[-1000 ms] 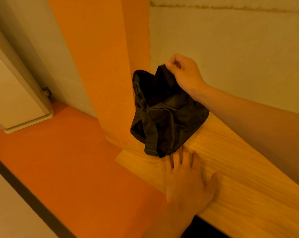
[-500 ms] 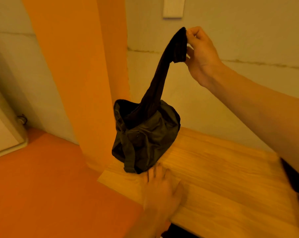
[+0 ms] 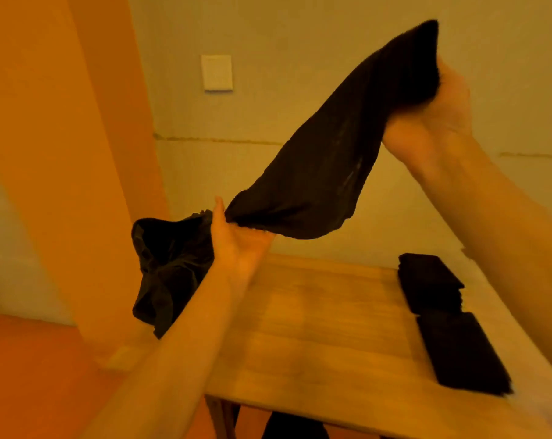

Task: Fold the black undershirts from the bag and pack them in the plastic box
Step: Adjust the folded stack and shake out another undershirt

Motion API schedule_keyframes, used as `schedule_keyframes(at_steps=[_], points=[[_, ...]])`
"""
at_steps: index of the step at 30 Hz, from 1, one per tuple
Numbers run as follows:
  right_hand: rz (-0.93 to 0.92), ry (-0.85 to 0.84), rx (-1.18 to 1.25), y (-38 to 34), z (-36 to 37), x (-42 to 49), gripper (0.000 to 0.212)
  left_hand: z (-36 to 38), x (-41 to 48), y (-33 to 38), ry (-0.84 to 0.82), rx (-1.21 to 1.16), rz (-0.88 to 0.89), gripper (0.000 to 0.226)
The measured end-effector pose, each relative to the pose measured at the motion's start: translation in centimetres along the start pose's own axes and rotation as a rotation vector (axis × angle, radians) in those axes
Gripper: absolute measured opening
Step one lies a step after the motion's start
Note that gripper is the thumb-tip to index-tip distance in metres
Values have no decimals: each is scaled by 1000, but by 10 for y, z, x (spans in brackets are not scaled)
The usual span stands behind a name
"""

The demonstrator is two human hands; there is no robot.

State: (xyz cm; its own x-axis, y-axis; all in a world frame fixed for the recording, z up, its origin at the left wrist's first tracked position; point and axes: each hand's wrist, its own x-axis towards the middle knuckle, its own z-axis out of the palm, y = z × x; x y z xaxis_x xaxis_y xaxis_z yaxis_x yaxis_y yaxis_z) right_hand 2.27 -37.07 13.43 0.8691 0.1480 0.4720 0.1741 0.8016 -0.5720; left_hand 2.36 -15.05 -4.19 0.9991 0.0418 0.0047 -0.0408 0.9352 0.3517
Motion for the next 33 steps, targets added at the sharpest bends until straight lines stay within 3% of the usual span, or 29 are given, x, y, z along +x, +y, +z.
schedule_keyframes(at_steps=[3,5,7,9,12,14,15,18,21,23,25,28,30,33], points=[[25,120,1,-28,-47,-69,11,12,5,-15,65,28,6,48],[46,296,-249,-41,-94,-104,9,15,0,-37,136,108,-3,40],[103,515,-378,-37,-136,-134,10,17,-16,-67,179,328,-23,33],[233,478,-508,-17,-156,-164,19,21,-35,-100,204,610,-72,21],[468,400,-986,23,-165,-191,27,23,-65,-143,11,1104,-68,9],[563,391,-950,43,-169,-201,61,14,-84,-162,-223,1398,-127,16],[578,394,-887,51,-170,-205,65,8,-92,-168,-303,1543,-169,16],[483,475,-815,62,-169,-212,22,-14,-103,-173,-407,1818,-196,15],[351,548,-956,72,-178,-213,35,-31,-113,-165,-155,1564,-162,29],[355,556,-986,74,-175,-219,21,-42,-114,-159,104,1269,-210,22],[394,511,-921,79,-176,-228,9,-54,-109,-157,258,986,-406,27],[464,453,-701,84,-167,-238,10,-61,-109,-156,307,666,-746,68],[487,370,-769,86,-167,-243,7,-60,-105,-154,308,532,-836,64],[447,366,-887,83,-175,-248,44,-57,-90,-156,307,415,-688,51]])
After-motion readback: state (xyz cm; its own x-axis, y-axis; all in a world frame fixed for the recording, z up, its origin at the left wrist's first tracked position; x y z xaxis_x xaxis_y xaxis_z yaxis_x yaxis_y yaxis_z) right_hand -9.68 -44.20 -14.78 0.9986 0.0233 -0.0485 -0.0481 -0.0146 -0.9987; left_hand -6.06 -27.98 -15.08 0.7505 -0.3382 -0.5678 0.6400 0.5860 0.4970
